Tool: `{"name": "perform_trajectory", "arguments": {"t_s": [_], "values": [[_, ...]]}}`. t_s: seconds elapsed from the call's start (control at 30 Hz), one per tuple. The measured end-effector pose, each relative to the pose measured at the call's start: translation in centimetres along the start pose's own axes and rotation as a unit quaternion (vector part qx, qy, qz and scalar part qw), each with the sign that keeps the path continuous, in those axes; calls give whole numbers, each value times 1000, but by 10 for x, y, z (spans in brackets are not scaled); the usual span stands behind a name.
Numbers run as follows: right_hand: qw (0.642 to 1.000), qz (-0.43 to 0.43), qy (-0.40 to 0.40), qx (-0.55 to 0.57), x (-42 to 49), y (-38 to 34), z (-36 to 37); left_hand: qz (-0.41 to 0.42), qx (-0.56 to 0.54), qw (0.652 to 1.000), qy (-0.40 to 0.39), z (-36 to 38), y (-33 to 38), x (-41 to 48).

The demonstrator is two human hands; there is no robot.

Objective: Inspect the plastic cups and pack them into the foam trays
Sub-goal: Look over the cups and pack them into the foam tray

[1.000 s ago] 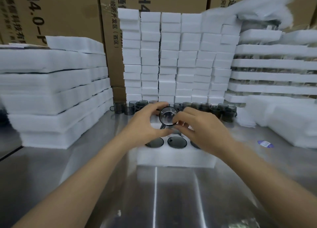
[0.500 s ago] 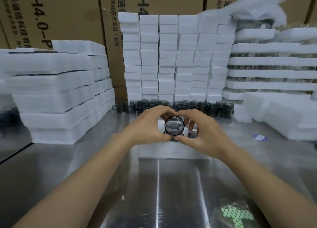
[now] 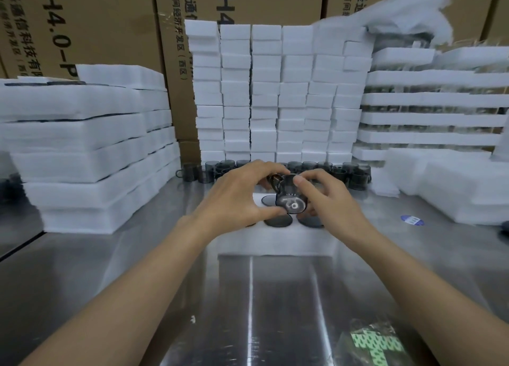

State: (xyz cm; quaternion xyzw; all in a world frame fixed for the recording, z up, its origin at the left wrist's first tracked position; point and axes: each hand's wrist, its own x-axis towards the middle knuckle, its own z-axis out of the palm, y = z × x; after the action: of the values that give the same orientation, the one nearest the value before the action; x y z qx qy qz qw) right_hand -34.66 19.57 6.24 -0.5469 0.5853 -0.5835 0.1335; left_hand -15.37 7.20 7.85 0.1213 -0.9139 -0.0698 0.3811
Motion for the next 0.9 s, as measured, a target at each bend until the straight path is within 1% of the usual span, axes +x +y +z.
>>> {"name": "perform_trajectory", "arguments": {"t_s": [0.07,0.13,0.3,0.4,0.47,0.6,0.73,0.9], "values": [[1000,28,-2,9,-1,-3,0,8,14,1000,5,0,0,-1],[999,35,-4,4,-1,-5,-1,11,13,1000,6,1,-1,-1],[1000,18,-17,-2,-2,-8,-3,-17,-8,1000,20,2,-4,0],[999,-7,-41,-4,-4,-10,-4,-43,-38,998,21,0,-5,0],[998,-15,-59,-14,-5,-9,-4,-56,-35,998,17,0,-7,-2],[993,-31,-97,-52,-7,-7,-5,-58,-33,998,21,1,-10,-4],[989,-62,-111,-81,-7,-5,-8,-56,-52,996,52,1,-12,-3],[991,-70,-81,-78,-2,3,-6,-12,-29,993,113,1,-11,-3]]}}
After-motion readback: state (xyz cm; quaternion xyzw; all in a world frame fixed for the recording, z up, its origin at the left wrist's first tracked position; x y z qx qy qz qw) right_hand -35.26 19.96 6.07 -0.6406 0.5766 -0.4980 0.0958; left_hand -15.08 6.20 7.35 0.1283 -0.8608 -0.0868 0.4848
